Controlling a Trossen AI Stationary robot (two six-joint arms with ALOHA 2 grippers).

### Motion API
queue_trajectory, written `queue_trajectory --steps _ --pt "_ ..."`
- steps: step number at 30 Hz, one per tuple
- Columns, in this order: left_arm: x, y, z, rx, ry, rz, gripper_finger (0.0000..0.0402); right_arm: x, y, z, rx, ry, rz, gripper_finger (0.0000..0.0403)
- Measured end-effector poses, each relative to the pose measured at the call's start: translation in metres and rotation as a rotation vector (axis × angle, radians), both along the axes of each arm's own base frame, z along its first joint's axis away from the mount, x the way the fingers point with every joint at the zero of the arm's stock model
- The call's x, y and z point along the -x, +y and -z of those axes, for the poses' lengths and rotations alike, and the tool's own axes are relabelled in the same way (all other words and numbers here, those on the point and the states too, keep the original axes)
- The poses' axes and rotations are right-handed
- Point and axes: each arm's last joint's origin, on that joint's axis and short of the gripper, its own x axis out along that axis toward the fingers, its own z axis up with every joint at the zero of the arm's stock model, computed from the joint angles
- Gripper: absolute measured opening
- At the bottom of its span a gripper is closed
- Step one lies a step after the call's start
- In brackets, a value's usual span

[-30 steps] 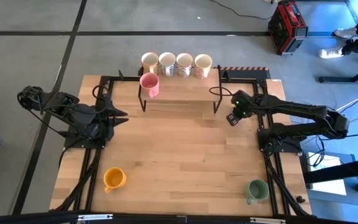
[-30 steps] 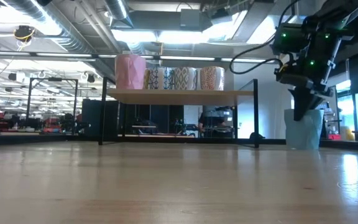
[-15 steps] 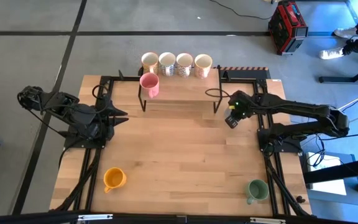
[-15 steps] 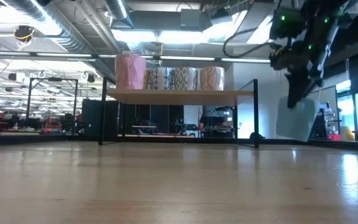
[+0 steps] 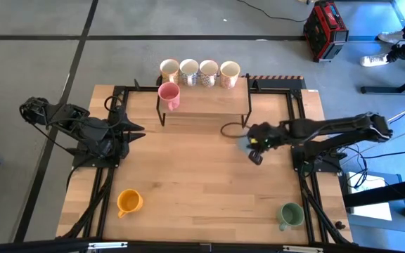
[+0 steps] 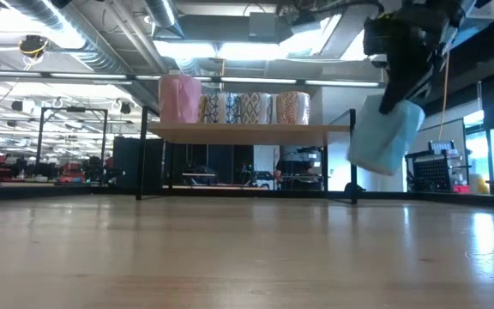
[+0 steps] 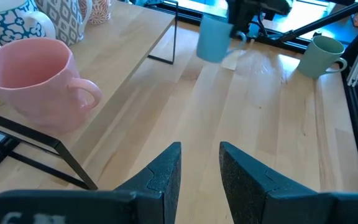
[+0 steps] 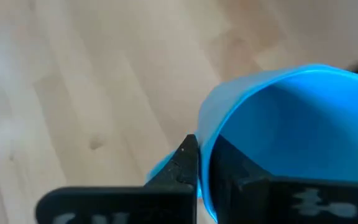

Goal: Place coffee mugs
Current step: Put the blue mug on the shelf

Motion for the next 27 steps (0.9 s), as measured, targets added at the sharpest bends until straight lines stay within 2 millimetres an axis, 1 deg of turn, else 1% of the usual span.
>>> queue_trajectory --steps 3,8,14,17,20,23,27 --pt "0.0 0.0 0.0 0.0 0.0 0.0 0.0103 -0.017 0.011 0.005 0.002 -0.04 -0.018 0.0003" --pt "0.0 0.0 0.0 0.0 0.0 0.0 0.0103 -0.048 0.028 0.015 0.035 0.043 -0.115 0.0003" --pt "0.0 0.0 0.0 0.001 0.0 0.0 0.0103 -0.085 0.034 0.024 0.045 0.141 -0.217 0.0003" --pt "0.0 0.0 0.0 0.003 -0.005 0.0 0.0103 -0.103 0.037 0.025 0.047 0.158 -0.252 0.0003" --pt "-0.001 0.0 -0.001 0.015 -0.015 -0.006 0.0103 -0.114 0.039 0.03 0.039 0.213 -0.276 0.0003" --pt "-0.001 0.0 -0.001 0.027 -0.021 -0.012 0.0103 -0.123 0.04 0.033 0.019 0.224 -0.286 0.0003" --pt "-0.001 0.0 -0.001 0.029 -0.024 -0.013 0.0103 -0.129 0.042 0.042 -0.008 0.261 -0.3 0.0002"
